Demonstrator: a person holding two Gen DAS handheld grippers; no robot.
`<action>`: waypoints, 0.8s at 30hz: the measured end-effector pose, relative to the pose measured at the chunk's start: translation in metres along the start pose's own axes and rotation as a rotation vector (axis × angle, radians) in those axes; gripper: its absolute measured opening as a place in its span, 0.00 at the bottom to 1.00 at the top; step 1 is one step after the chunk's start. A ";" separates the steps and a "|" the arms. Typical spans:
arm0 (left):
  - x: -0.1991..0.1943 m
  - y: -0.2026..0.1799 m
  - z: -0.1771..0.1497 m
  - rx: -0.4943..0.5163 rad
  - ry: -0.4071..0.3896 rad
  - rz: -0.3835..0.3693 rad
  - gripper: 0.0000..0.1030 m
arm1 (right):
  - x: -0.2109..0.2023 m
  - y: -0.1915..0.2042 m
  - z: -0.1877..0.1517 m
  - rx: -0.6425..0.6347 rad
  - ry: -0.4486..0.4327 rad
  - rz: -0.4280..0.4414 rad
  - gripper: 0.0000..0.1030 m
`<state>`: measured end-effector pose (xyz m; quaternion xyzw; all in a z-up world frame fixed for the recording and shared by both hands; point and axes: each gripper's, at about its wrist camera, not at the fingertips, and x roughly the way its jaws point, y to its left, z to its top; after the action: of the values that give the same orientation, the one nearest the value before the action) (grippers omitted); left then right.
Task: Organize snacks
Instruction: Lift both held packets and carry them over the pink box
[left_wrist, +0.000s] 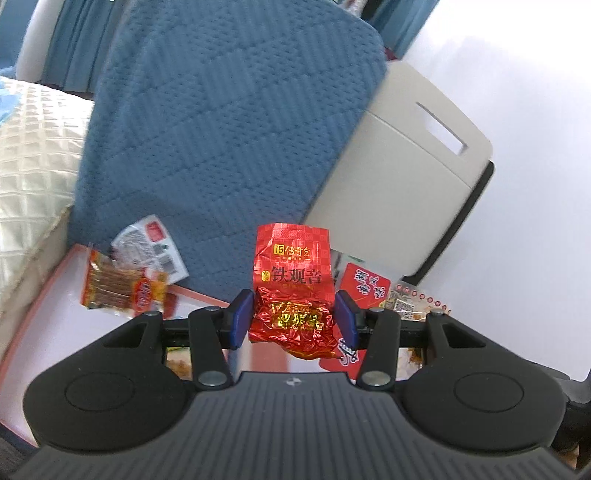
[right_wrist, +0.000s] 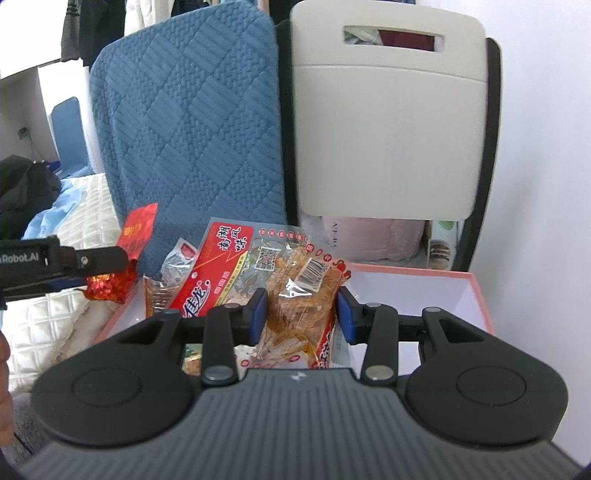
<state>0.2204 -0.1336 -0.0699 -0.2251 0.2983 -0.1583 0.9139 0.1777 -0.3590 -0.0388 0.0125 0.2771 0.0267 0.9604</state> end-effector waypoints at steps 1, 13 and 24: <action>0.003 -0.006 -0.001 0.003 0.006 -0.005 0.52 | -0.001 -0.005 0.001 0.002 0.002 -0.003 0.41; 0.074 -0.069 -0.033 0.055 0.139 -0.048 0.52 | 0.013 -0.081 -0.022 0.060 0.088 -0.067 0.41; 0.147 -0.092 -0.078 0.079 0.287 -0.041 0.52 | 0.063 -0.141 -0.070 0.129 0.223 -0.109 0.41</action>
<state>0.2714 -0.2989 -0.1492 -0.1702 0.4148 -0.2192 0.8665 0.2005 -0.4957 -0.1368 0.0560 0.3836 -0.0421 0.9209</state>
